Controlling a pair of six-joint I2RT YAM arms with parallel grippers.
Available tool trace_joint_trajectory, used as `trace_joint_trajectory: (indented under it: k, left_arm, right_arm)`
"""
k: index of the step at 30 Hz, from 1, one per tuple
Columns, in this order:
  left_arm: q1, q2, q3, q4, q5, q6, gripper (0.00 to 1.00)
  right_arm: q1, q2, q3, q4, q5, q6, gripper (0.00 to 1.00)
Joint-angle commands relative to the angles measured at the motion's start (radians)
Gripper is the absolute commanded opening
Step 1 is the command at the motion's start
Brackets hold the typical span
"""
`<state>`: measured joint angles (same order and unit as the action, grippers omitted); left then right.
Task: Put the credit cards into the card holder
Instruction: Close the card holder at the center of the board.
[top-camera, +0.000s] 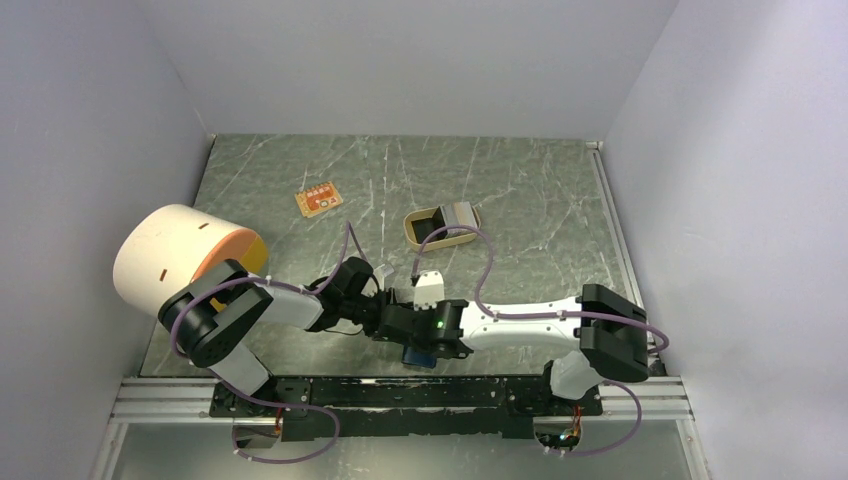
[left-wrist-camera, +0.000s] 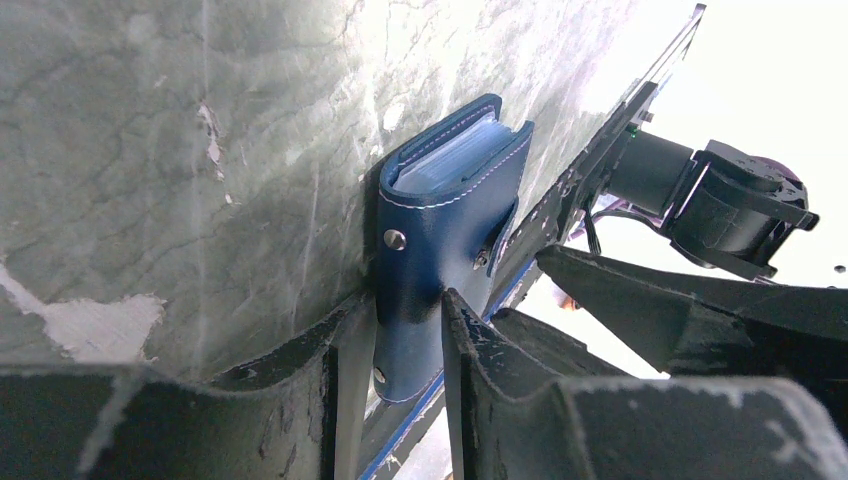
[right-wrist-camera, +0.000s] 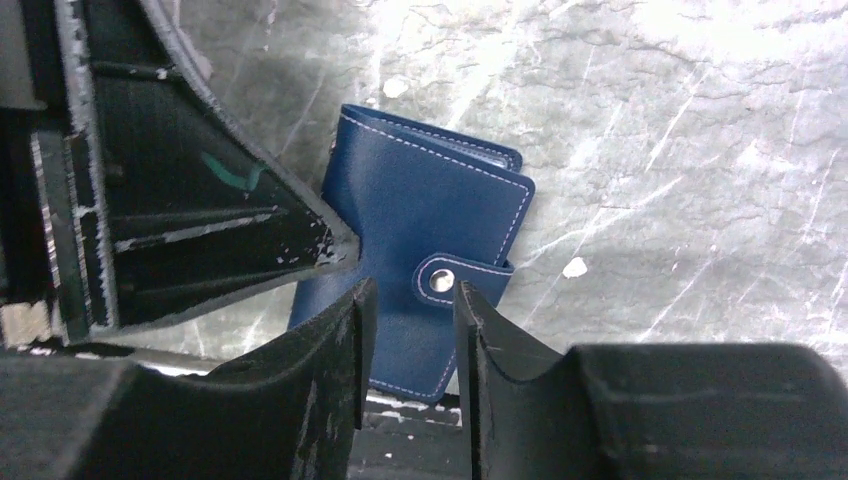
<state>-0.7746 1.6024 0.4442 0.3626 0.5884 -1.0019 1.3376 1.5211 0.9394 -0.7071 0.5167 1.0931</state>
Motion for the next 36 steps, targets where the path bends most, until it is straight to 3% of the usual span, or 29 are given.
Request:
trace_joint_trajectory:
  k: [1, 12, 23, 36]
  left_arm:
    - [-0.011, 0.006, -0.015, -0.040, -0.028, 0.026, 0.37]
    - [-0.011, 0.000, -0.018, -0.042, -0.029, 0.028, 0.37]
    - [-0.012, 0.005, -0.017, -0.039, -0.026, 0.028, 0.36]
    - [-0.012, 0.010, -0.017, -0.034, -0.025, 0.026, 0.36]
  right_arm:
    - [0.005, 0.049, 0.028, -0.056, 0.063, 0.035, 0.38]
    - [0.007, 0.117, 0.048, -0.079, 0.078, 0.030, 0.32]
    - [0.024, 0.103, 0.047, -0.092, 0.088, 0.033, 0.00]
    - [0.028, 0.073, 0.020, 0.000, 0.042, 0.009, 0.01]
